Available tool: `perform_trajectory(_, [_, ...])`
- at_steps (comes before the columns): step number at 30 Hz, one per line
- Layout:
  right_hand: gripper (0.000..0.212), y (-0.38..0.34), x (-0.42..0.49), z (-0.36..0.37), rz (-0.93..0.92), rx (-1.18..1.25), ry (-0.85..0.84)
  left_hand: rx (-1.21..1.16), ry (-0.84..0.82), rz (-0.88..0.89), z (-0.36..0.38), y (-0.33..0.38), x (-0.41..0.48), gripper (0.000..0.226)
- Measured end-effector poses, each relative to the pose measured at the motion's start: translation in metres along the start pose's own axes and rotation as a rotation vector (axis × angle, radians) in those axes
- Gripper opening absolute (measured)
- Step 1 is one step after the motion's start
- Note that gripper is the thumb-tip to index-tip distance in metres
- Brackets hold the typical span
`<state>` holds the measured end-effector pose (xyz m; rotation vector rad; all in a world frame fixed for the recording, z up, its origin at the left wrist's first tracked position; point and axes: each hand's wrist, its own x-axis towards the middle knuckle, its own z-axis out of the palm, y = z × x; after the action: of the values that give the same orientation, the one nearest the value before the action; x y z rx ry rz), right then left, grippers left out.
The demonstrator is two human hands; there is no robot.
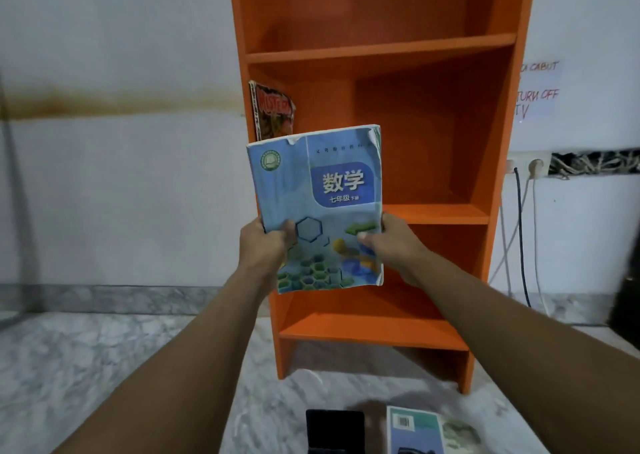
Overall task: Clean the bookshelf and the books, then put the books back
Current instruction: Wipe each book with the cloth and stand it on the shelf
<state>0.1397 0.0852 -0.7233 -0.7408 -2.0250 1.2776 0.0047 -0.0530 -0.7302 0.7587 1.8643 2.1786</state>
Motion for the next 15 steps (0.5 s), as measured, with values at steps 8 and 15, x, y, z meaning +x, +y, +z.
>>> perform_trajectory(8, [0.012, -0.032, 0.036, 0.03, 0.08, 0.177, 0.22, 0.266, 0.042, 0.044, -0.006, 0.024, 0.05, 0.03])
perform_trajectory(15, [0.013, -0.033, 0.093, 0.031, 0.112, 0.174, 0.3, 0.6, 0.079, 0.097, -0.006, 0.006, 0.063, 0.023])
